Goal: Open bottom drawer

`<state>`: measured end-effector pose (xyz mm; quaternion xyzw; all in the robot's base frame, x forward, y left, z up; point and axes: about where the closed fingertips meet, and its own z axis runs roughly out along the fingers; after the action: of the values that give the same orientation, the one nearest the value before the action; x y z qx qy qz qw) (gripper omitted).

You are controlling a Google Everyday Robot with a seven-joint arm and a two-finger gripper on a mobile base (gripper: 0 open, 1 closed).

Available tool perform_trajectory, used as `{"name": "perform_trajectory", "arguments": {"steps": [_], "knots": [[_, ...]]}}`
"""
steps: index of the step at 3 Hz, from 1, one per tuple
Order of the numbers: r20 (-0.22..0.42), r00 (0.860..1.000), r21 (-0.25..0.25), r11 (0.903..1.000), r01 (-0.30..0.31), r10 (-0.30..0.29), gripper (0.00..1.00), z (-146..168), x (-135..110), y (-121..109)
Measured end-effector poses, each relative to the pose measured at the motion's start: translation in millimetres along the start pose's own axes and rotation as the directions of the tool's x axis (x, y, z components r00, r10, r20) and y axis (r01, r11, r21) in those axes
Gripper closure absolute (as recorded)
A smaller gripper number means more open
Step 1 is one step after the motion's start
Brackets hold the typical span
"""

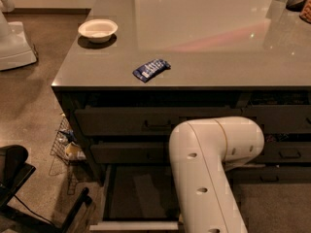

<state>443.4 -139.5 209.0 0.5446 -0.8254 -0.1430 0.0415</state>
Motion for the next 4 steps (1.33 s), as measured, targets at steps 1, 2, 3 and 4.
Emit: {"name": "perform_trajectory", "arguments": {"steps": [1,2,3,4], "knots": [[0.025,0.999,0.004,0.9997,0.025,-0.025,1.0,16,1,-6],[0.025,0.999,0.004,0.9997,0.025,-0.025,1.0,10,0,-4],[0.039,0.997,0.047,0.9968,0.064,-0.066,1.0,7,-10,-24],[0.049,0.992,0.091,0.9898,0.109,-0.114,1.0,-4,-24,-42]]}}
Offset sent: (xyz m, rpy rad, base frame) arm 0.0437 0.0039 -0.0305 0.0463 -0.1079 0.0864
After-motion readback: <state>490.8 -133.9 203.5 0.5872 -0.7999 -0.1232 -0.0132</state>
